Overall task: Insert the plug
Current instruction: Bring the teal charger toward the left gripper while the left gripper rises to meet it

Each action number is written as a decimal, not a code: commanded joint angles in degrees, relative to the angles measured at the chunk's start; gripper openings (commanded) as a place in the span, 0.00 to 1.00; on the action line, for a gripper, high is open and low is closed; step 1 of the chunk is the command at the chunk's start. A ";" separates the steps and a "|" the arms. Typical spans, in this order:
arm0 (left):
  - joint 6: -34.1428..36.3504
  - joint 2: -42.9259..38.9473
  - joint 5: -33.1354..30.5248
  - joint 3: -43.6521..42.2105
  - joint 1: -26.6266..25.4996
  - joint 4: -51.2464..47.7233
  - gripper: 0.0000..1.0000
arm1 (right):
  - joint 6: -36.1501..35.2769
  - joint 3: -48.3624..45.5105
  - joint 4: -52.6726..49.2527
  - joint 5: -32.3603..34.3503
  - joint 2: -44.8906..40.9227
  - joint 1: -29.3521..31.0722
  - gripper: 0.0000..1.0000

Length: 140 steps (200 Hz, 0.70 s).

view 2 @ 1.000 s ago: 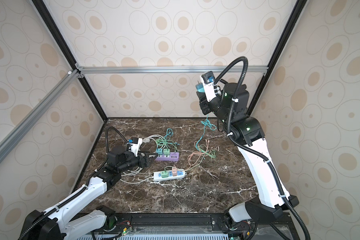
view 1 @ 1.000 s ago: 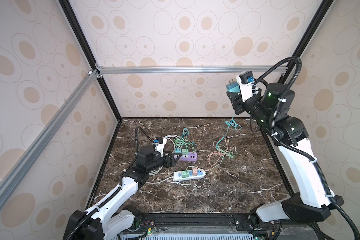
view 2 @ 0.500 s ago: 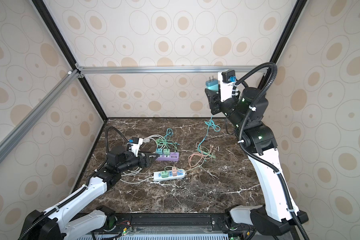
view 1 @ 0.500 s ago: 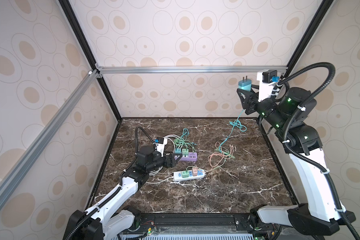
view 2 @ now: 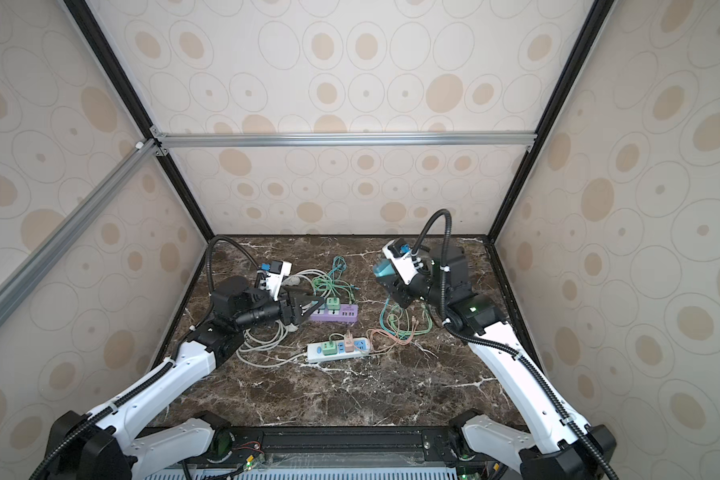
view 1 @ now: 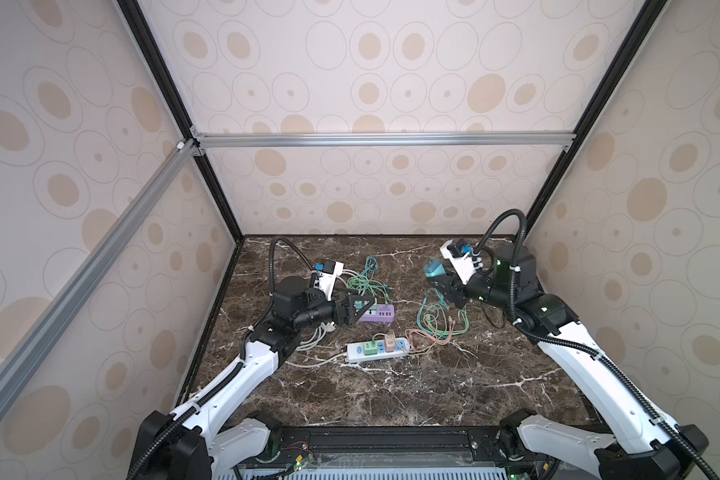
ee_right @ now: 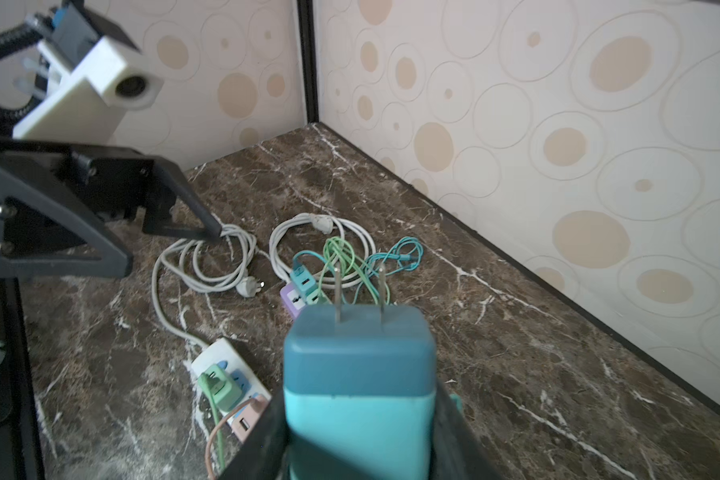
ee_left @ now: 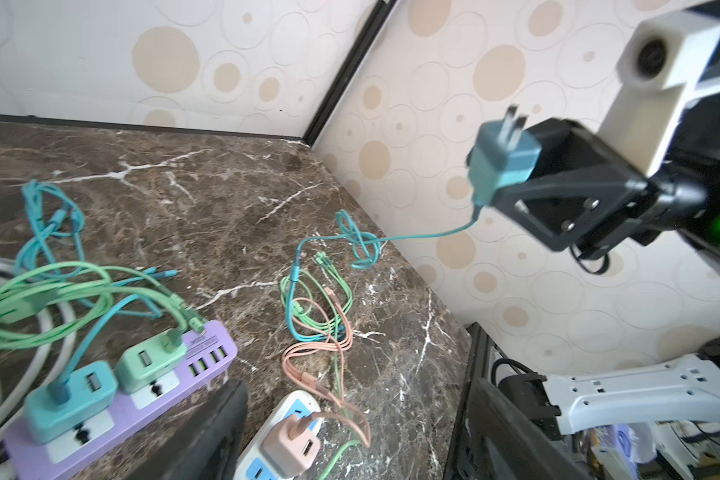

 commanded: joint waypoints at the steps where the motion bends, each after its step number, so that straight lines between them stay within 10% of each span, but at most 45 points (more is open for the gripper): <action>1: -1.54 2.26 6.57 4.27 -1.65 4.82 0.84 | -5.51 -0.65 2.34 1.24 -1.60 3.44 0.31; 140: -0.47 12.52 11.10 14.89 -8.24 0.27 0.76 | -13.05 -4.17 1.49 8.06 1.79 13.36 0.30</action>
